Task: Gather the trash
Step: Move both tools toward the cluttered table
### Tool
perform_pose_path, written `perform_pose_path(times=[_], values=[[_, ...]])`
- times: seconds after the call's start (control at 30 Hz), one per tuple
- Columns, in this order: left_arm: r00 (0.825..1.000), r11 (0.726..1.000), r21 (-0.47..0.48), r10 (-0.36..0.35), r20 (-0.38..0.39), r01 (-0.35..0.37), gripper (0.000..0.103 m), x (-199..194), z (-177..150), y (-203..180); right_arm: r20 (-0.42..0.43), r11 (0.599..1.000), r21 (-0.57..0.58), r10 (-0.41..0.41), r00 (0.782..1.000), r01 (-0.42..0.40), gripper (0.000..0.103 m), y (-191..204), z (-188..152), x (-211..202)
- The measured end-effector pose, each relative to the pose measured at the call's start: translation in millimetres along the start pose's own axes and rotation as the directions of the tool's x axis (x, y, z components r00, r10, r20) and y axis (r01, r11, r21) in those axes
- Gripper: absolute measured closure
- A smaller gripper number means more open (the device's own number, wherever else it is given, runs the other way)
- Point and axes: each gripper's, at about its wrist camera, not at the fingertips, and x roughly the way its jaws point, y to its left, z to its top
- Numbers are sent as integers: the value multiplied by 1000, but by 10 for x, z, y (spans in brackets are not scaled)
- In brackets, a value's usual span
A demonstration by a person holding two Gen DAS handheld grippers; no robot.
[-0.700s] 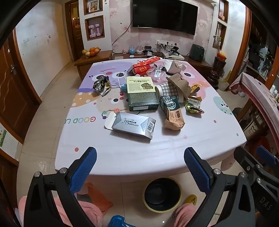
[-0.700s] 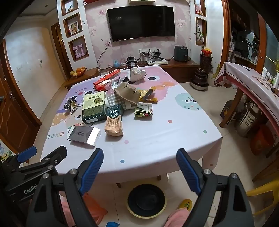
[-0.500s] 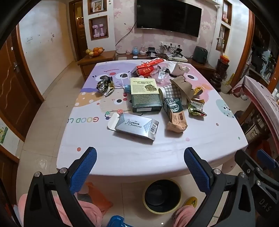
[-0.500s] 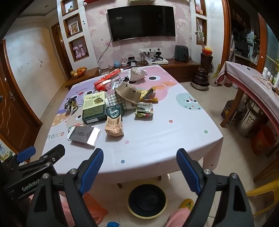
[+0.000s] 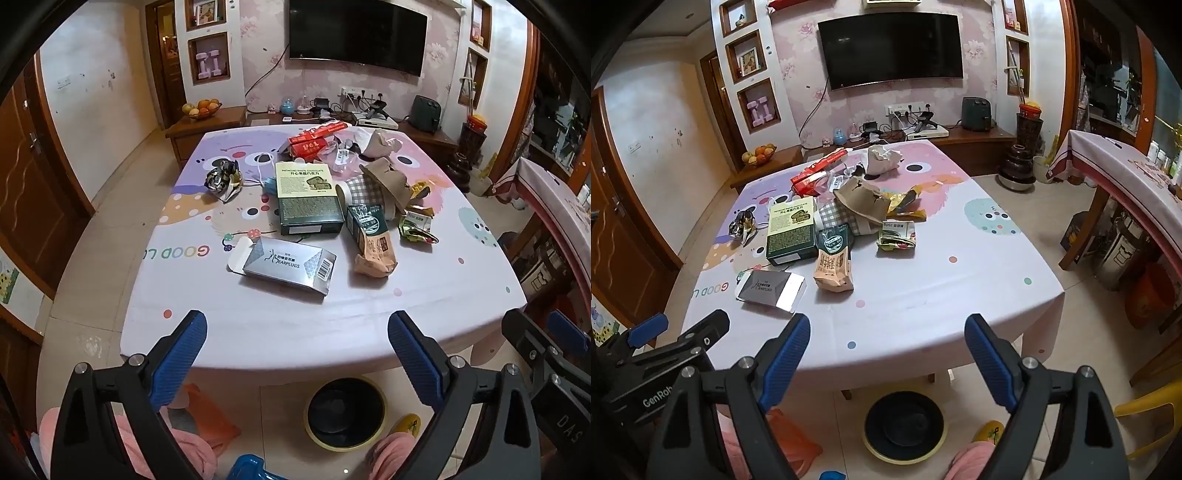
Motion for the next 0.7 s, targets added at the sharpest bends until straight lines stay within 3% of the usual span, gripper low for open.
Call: perform_pose_path(times=[0.7], values=[[999, 1000, 7, 2, -39, -2, 7, 69, -61, -49, 1, 1000, 2, 6, 1000, -6, 17, 20, 20, 26]])
